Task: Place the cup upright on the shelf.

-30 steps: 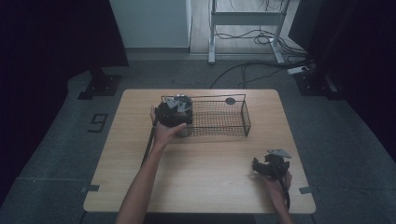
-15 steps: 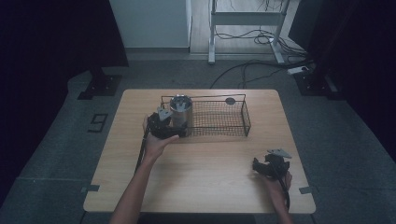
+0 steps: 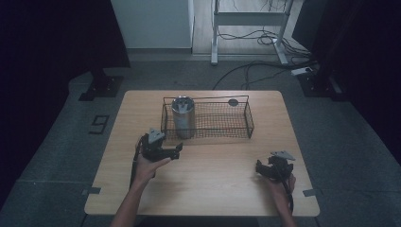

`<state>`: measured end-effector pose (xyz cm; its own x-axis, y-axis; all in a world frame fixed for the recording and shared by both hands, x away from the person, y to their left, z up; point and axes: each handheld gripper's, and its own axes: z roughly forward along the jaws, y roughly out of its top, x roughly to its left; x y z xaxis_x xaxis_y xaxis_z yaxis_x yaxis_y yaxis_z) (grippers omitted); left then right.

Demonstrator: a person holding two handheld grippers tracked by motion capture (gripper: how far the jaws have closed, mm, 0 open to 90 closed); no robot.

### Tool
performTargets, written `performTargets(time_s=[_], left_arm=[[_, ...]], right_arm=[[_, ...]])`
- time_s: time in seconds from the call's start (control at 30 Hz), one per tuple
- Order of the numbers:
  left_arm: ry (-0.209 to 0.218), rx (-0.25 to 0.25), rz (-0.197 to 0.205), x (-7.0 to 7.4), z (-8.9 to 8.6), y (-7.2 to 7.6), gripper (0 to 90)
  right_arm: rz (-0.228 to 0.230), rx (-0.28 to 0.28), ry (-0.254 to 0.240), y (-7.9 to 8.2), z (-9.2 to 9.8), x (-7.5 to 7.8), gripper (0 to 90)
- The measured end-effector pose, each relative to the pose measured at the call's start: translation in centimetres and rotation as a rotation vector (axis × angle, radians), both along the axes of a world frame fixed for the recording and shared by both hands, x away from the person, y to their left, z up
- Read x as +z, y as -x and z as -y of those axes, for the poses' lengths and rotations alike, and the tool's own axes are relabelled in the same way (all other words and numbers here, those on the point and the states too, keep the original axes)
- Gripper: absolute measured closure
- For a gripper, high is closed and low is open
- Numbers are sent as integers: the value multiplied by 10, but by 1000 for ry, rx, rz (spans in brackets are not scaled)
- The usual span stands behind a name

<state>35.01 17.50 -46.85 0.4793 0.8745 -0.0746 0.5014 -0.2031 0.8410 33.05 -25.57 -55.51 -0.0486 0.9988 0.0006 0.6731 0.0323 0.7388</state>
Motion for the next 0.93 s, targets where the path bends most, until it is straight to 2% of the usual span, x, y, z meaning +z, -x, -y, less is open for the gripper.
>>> performTargets(time_s=[0.27, 0.4, 0.63, 0.73, 0.93], left_arm=[[22, -6, -8, -10, -18, 33, 4], [26, -7, -19, -16, -23, 43, 4], [31, -14, -24, -23, -24, 48, 4], [13, -15, -30, -25, -23, 47, 4], [19, -11, -44, -31, -22, 48, 4]], right_arm=[[0, -1, -1, 0, 0, 0, 125], [0, 0, -1, 0, 0, 0, 125], [0, -3, 0, 0, 0, 0, 125], [0, -2, 0, 0, 0, 0, 126], [1, -4, 0, 0, -1, 0, 127]])
